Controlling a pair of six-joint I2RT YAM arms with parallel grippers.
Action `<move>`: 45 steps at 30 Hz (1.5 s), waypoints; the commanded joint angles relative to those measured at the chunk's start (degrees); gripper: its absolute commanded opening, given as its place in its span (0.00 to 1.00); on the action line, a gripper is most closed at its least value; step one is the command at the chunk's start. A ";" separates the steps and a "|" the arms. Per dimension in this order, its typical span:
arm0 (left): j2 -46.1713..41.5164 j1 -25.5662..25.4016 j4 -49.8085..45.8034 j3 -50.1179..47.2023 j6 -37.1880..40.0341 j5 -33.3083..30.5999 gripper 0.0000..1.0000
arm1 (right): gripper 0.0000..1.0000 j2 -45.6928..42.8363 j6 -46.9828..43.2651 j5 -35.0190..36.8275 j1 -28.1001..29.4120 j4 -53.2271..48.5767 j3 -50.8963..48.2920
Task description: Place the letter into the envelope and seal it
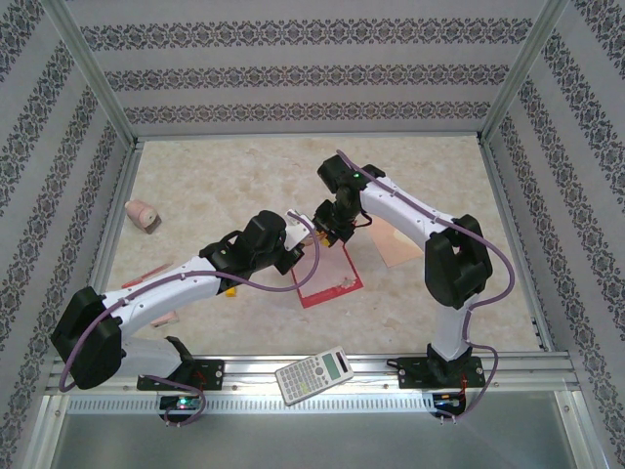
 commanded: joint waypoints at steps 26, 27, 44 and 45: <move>-0.89 -1.06 2.19 -0.97 -0.35 -1.63 0.08 | 0.01 -1.58 -0.01 2.23 -1.95 -0.85 0.60; -0.89 -1.00 2.23 -0.92 -0.55 -1.63 0.20 | 0.00 -1.70 -0.16 2.37 -1.99 -0.90 0.56; -9.06 3.03 -5.31 5.95 -12.82 -7.32 1.00 | 0.00 -9.11 -17.22 14.18 -3.83 4.12 -2.74; -9.62 3.76 -5.63 6.43 -13.69 -6.57 1.00 | 0.00 -10.05 -18.24 14.28 -3.95 5.33 -3.55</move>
